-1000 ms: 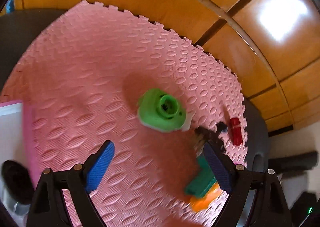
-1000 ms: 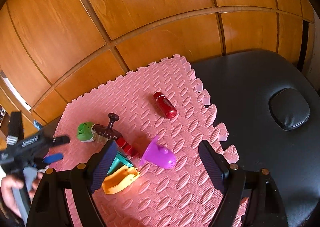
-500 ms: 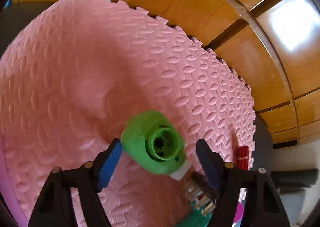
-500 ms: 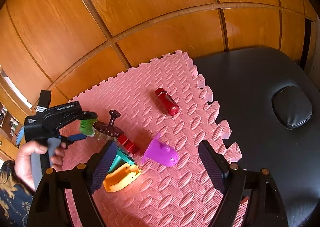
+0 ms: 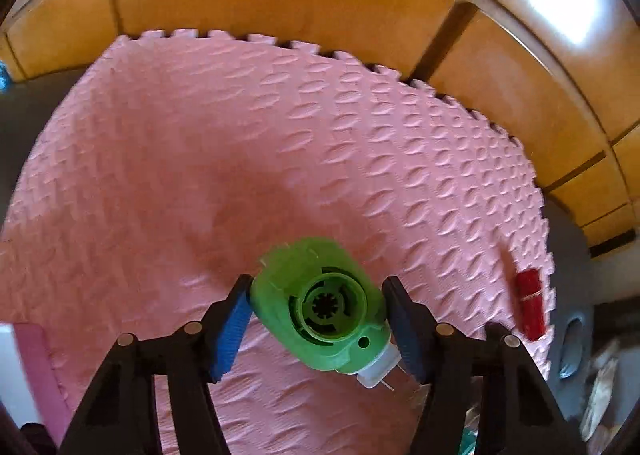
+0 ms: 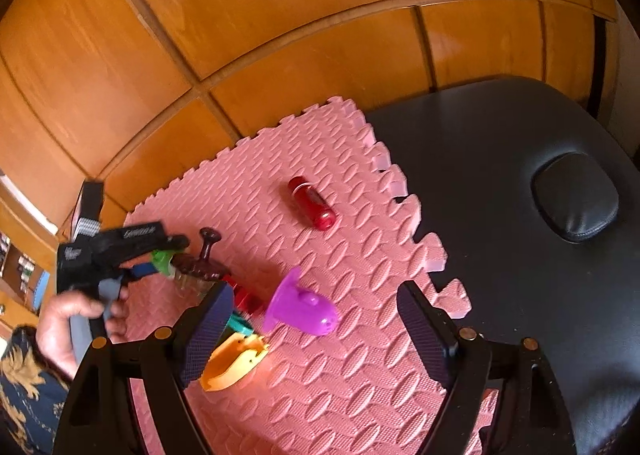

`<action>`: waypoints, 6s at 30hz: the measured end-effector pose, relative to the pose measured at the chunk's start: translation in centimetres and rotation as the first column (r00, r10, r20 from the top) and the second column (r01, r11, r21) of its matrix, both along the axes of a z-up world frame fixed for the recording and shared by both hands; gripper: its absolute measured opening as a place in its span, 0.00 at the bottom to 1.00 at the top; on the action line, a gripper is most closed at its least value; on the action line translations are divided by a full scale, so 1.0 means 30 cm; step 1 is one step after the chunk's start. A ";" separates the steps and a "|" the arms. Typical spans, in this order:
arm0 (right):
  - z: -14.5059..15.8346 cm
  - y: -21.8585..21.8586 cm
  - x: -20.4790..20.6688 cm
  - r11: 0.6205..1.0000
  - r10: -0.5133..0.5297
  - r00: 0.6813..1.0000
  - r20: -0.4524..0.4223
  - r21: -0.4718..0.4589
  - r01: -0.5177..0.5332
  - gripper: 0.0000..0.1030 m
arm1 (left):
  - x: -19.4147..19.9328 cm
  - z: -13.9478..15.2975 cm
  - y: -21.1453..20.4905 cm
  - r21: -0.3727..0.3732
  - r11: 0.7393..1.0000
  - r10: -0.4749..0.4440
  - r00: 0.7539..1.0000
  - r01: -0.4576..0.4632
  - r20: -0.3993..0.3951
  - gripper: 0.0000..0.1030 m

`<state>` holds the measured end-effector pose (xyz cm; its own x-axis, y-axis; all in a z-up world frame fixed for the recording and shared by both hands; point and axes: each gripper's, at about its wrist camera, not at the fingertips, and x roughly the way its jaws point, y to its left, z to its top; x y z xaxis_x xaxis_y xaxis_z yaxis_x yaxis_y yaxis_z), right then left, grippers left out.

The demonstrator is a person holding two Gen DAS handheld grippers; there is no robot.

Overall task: Organize rigid objects
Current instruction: 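Carry the green diffuser into the tray with the left tool while the right tool grasps orange blocks, then open the left tool to release the diffuser in the tray, then lift the orange blocks with the right tool toward the tray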

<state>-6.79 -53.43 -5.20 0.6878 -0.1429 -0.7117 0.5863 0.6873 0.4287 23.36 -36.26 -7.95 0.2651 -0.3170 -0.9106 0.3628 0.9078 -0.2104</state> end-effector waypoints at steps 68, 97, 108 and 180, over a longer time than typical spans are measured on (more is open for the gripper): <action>-0.162 0.509 0.138 0.765 0.546 0.757 -0.359 -0.156 -0.625 0.27 | -0.303 0.115 1.094 -0.117 0.982 0.157 0.986 -0.151 0.048 0.63; -0.112 0.443 0.118 0.811 0.556 0.805 -0.209 -0.076 -0.580 0.44 | -0.273 0.117 1.061 -0.154 0.971 0.193 0.979 -0.182 0.062 0.78; -0.129 0.456 0.119 0.798 0.556 0.793 -0.249 -0.103 -0.593 0.20 | -0.368 0.152 1.072 -0.194 0.968 0.176 0.982 -0.161 0.064 0.78; 0.118 0.973 0.257 0.586 0.782 0.616 -0.093 -0.226 -0.778 0.19 | -0.597 0.173 1.182 -0.022 0.976 0.211 0.914 -0.217 0.346 0.77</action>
